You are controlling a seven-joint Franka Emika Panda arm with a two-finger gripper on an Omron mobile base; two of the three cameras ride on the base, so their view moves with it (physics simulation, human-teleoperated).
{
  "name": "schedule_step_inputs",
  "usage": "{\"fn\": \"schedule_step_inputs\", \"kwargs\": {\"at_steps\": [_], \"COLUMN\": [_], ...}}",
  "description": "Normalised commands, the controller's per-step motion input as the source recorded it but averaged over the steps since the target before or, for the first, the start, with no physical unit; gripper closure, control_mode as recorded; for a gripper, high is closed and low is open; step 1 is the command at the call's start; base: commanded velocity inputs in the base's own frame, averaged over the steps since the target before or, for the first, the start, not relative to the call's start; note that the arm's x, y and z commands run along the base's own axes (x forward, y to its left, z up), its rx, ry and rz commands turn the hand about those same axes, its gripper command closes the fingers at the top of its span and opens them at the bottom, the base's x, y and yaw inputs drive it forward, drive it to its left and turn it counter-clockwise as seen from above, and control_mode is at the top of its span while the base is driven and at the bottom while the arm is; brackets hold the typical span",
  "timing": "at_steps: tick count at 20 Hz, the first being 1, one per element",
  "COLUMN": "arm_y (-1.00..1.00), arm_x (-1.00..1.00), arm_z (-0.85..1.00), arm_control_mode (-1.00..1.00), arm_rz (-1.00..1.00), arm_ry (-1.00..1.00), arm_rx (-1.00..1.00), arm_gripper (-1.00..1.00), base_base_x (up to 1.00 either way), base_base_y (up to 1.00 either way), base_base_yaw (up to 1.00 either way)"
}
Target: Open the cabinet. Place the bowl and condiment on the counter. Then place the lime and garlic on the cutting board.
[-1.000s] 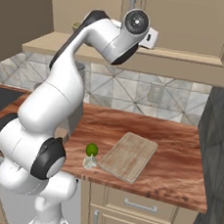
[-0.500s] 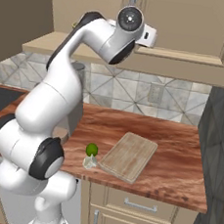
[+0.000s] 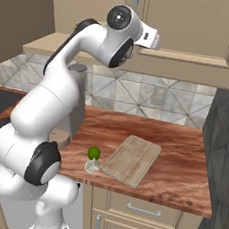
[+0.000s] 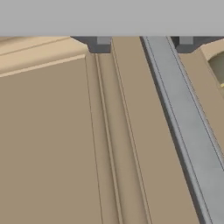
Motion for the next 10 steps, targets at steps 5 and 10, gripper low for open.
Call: {"fn": "schedule_step_inputs", "kwargs": {"at_steps": [5, 10], "arm_y": [-1.0, -1.0], "arm_x": [-0.26, -0.47], "arm_z": [-0.09, -0.04], "arm_control_mode": [-1.0, -1.0], "arm_rz": [-0.24, -0.19], "arm_ry": [0.02, 0.02], "arm_rx": [0.0, 0.0], "arm_gripper": [1.0, 1.0], "base_base_x": [0.0, 0.0], "base_base_y": [0.0, 0.0], "base_base_yaw": [0.0, 0.0]}}
